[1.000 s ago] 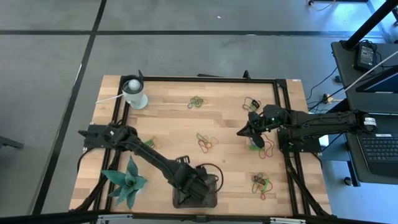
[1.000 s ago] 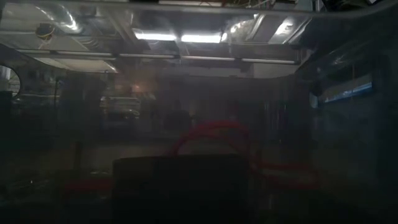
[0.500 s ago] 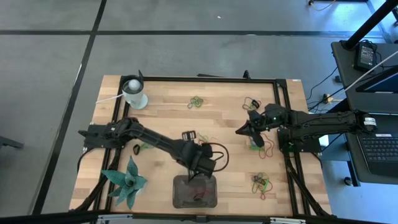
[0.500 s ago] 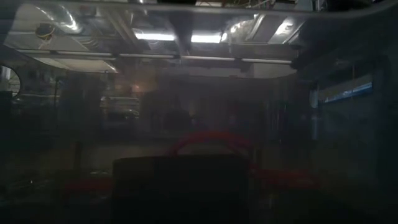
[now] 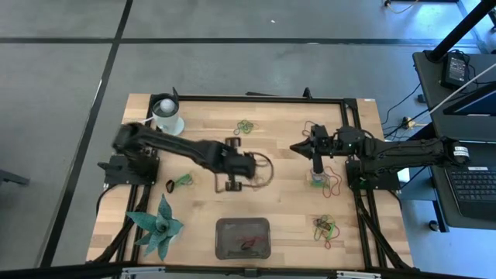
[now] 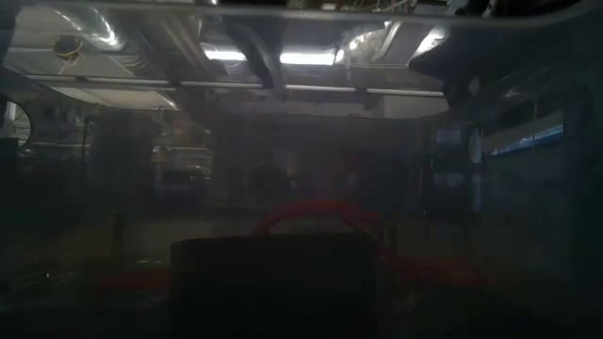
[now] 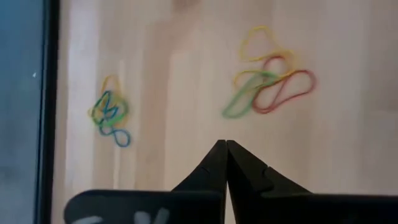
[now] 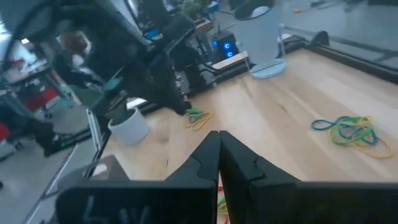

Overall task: Pick and place rubber bands into bin
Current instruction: Put the green rubber band into the black bin

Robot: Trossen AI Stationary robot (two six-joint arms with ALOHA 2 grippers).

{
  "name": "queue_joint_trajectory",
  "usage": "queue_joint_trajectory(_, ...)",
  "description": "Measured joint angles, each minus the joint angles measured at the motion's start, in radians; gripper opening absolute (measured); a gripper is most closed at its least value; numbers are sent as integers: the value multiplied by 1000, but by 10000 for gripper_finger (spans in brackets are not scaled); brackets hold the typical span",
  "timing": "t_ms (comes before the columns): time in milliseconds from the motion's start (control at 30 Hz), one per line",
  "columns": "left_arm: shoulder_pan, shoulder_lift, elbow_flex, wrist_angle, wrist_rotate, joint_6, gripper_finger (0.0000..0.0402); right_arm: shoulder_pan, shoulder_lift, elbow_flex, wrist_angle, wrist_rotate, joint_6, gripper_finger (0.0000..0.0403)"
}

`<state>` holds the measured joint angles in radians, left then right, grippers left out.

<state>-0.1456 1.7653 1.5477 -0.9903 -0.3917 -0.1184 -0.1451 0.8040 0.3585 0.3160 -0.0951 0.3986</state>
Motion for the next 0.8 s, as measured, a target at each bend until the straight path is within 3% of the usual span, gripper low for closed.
queue_joint_trajectory(167, 75, -226, -291, 186, 55, 2, 2, 31, 53, 82, -39, 93, -6, 10)
queue_joint_trajectory(333, 143, -440, -507, 315, 124, 24, 2, 47, 201, 266, -162, 179, -67, 4)
queue_joint_trajectory(533, 202, -671, -663, 353, 154, 36, 2, 36, 492, 632, -465, 193, -156, 3)
queue_joint_trajectory(800, 229, -895, -769, 373, 151, -8, 2, -42, 913, 1140, -792, 194, -243, 4)
